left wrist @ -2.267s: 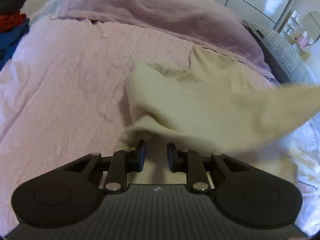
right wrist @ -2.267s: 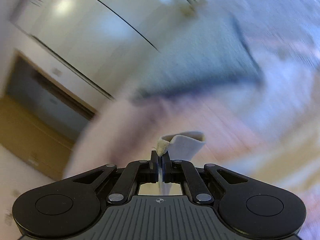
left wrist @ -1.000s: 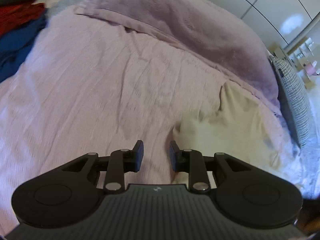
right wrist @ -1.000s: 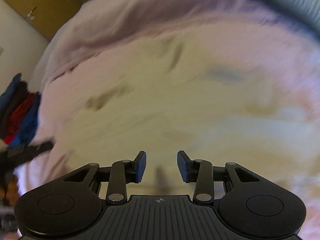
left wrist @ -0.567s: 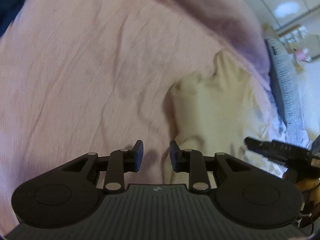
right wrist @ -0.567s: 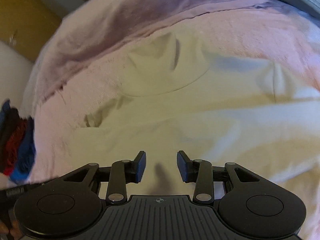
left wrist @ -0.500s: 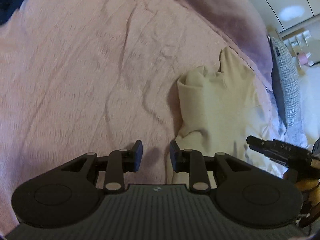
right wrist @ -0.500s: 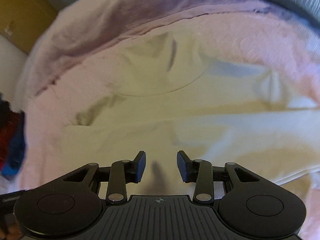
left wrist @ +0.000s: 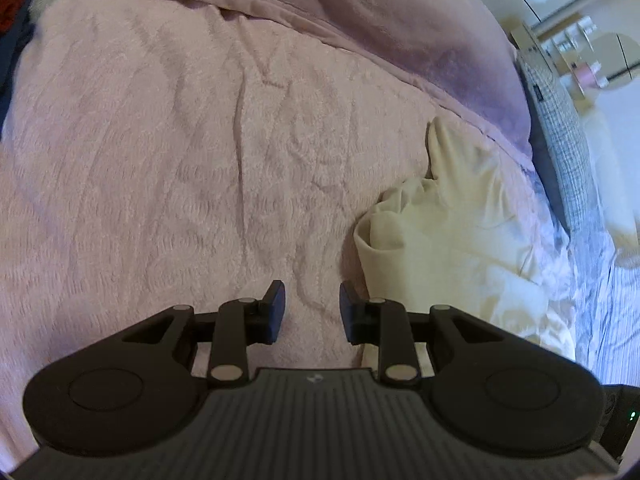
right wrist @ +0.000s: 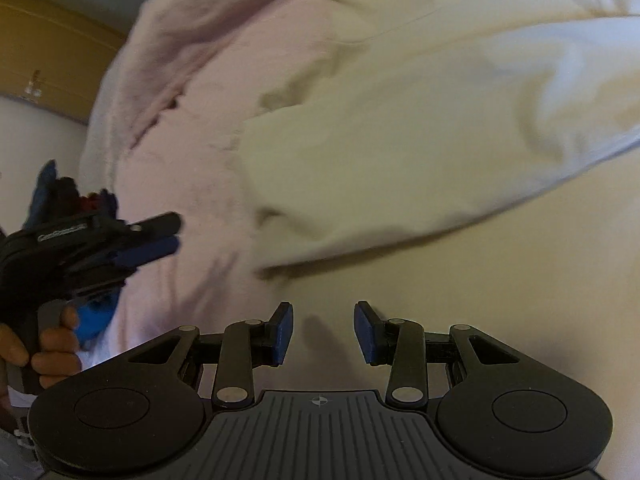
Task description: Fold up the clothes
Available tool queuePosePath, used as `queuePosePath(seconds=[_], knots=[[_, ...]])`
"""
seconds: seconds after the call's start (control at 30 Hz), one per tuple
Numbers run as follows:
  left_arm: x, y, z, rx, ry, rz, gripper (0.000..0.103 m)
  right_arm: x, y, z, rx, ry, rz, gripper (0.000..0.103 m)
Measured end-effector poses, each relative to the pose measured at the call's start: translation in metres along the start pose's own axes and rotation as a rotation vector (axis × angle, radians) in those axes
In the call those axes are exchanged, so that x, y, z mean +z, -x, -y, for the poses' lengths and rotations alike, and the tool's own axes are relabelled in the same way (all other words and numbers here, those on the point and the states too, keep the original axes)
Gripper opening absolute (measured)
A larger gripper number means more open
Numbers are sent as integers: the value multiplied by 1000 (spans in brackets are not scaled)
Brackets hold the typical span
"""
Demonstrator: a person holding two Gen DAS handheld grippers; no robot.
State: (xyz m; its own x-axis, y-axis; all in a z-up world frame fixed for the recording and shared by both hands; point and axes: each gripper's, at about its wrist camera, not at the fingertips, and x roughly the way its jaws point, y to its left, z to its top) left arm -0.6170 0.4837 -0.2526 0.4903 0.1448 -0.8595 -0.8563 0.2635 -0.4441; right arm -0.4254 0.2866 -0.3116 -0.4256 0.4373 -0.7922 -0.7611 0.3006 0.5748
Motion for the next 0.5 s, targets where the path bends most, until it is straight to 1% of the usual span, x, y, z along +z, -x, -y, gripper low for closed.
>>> queuePosePath(seconds=[0.03, 0.1, 0.23, 0.27, 0.33, 0.37, 0.4, 0.47, 0.5], knots=[[5, -2, -1, -7, -12, -8, 24, -2, -4, -5, 6, -5, 21, 39], [21, -6, -1, -33, -35, -33, 26, -8, -14, -13, -10, -19, 70, 39], [60, -26, 6, -99, -113, -91, 29, -19, -27, -22, -85, -40, 158, 38], [70, -33, 11, -117, -140, -111, 31, -22, -27, -24, -98, -35, 173, 38], [88, -48, 27, -130, -193, -146, 35, -27, -28, -30, -120, -15, 194, 38], [95, -58, 36, -149, -230, -168, 42, -28, -27, -32, -127, -13, 207, 38], [100, -69, 44, -166, -262, -198, 44, -29, -28, -33, -134, -18, 216, 38], [103, -91, 54, -183, -267, -253, 43, -29, -31, -36, -152, -13, 227, 38], [105, -101, 59, -191, -269, -280, 36, -29, -33, -37, -161, -8, 233, 38]])
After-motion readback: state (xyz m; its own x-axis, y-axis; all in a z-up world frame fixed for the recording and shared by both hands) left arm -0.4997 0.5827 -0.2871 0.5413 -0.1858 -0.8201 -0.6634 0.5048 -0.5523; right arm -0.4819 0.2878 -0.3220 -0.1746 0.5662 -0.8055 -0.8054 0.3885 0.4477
